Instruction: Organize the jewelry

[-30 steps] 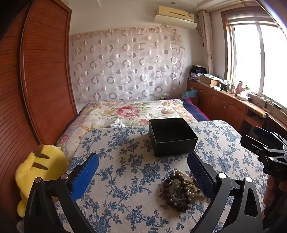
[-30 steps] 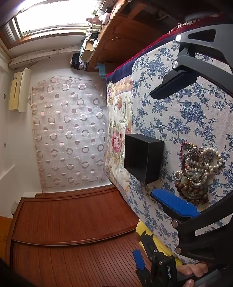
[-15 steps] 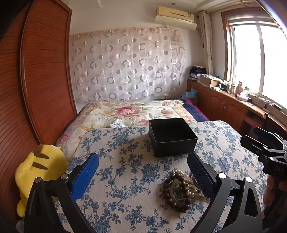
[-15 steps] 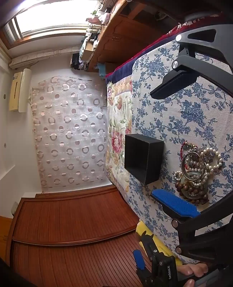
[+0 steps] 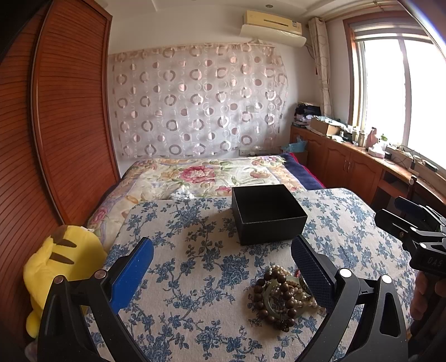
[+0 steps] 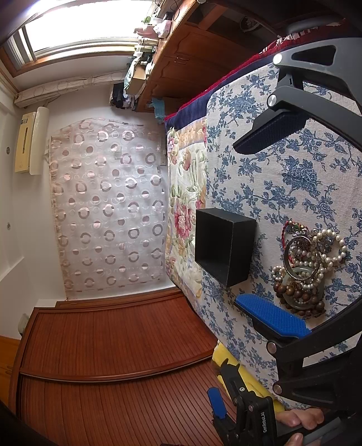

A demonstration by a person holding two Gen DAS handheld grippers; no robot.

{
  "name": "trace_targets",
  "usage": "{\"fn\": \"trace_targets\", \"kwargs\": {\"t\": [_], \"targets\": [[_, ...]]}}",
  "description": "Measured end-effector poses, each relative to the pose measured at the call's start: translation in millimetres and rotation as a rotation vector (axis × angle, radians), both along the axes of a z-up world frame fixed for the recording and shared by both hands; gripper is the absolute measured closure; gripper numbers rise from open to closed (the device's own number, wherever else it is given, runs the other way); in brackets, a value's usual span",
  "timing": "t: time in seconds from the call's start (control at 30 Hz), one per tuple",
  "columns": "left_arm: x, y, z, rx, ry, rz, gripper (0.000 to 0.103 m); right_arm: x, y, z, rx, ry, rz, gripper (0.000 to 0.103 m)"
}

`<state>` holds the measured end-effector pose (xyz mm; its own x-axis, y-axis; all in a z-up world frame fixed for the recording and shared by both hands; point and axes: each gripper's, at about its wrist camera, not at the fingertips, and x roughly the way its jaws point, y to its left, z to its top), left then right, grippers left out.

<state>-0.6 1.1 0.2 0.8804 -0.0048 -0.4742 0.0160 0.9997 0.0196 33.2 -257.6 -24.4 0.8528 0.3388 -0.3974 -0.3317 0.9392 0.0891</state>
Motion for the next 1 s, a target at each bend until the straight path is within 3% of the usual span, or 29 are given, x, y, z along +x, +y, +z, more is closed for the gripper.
{"fn": "trace_targets", "kwargs": {"t": [1.0], "targets": [[7,-13,4,-0.005,-0.003,-0.005,0.008,-3,1,4,0.002,-0.003,0.003,0.003]]}}
